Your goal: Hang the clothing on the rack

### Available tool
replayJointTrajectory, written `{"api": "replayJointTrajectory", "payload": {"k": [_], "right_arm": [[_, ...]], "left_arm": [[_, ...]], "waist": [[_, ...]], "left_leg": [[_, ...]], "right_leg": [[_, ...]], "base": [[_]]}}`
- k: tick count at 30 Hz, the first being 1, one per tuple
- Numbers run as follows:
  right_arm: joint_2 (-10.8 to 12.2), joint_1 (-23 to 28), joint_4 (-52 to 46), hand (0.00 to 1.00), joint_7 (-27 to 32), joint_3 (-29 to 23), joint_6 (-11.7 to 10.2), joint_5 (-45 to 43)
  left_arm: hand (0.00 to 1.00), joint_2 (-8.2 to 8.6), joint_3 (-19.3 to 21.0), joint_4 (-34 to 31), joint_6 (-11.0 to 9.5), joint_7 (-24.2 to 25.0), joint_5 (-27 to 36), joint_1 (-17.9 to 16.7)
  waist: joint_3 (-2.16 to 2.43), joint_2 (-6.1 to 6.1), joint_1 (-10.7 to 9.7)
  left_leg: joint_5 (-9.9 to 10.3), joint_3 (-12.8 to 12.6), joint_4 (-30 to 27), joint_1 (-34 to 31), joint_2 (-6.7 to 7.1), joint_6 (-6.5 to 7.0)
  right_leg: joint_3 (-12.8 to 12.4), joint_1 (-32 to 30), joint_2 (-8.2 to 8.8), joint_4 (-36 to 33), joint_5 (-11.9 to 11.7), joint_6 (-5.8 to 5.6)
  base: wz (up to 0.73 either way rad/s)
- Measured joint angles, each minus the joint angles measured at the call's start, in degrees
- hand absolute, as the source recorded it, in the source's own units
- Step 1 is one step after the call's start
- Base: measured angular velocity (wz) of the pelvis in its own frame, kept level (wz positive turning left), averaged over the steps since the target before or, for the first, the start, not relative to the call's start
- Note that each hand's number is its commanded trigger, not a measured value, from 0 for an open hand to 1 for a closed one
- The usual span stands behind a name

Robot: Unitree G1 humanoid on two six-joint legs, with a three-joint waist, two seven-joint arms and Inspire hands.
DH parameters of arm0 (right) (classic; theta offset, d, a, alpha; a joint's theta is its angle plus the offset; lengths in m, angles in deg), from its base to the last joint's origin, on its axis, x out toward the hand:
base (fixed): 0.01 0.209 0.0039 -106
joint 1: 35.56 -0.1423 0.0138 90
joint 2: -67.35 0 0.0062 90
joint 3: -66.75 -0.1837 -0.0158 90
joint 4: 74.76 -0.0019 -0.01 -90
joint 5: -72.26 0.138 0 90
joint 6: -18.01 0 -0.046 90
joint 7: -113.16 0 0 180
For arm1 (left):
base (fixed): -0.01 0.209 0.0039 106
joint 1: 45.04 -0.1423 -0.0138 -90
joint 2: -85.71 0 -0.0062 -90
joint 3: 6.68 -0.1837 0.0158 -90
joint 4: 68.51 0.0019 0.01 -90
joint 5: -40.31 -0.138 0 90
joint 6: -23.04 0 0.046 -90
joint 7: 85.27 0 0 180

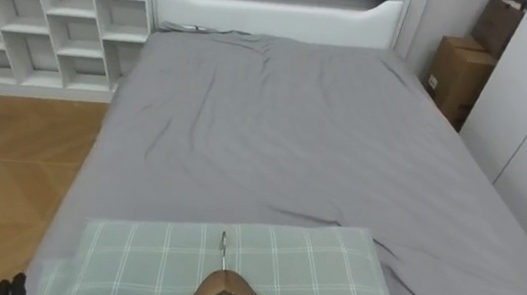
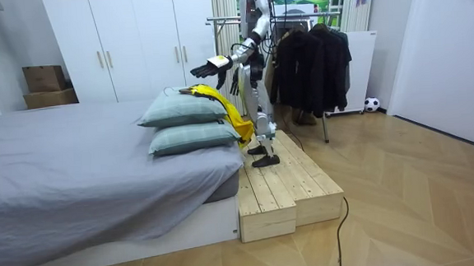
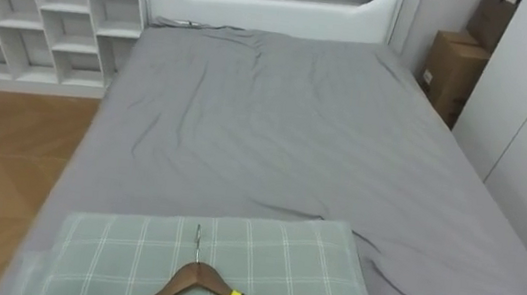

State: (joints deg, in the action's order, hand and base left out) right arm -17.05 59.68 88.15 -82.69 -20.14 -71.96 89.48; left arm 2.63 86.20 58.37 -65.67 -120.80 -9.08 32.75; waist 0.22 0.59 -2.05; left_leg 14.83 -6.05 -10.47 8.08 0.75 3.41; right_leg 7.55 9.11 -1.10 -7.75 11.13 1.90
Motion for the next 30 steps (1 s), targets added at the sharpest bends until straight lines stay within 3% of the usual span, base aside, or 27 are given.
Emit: {"api": "replayJointTrajectory", "payload": {"k": [7,23,30], "right_arm": [[-0.13,-0.02,0.07,0.00,-0.09,0.07,-0.02,0.13],[-0.04,-0.31,0.09,0.00,0.12,0.16,-0.02,0.65],[0.06,0.04,0.05,0.00,1.86,0.30,-0.52,0.79]], "left_arm": [[0.00,0.02,-2.08,-0.02,0.02,0.00,-3.01,0.10],[0.00,0.04,-3.83,1.75,0.09,0.06,-4.10,0.93],[0.00,-0.06,-4.42,2.57,0.06,0.23,-4.05,3.82]], "waist": [[0.03,0.59,-0.78],[-0.17,0.42,-2.14],[-0.40,0.20,-2.46]], "left_leg": [[-0.01,-0.19,-0.02,-0.19,0.01,0.01],[-0.01,0.02,-0.07,-0.34,0.00,0.00],[0.00,-0.54,0.02,-0.11,0.02,0.00]], "right_leg": [[-0.68,0.02,0.00,-0.07,0.00,0.00],[-0.59,0.00,0.05,-0.03,-0.01,0.00],[-1.42,-0.12,-0.11,-0.01,-0.01,0.00]], "base": [[-0.01],[0.01],[-0.05]]}}
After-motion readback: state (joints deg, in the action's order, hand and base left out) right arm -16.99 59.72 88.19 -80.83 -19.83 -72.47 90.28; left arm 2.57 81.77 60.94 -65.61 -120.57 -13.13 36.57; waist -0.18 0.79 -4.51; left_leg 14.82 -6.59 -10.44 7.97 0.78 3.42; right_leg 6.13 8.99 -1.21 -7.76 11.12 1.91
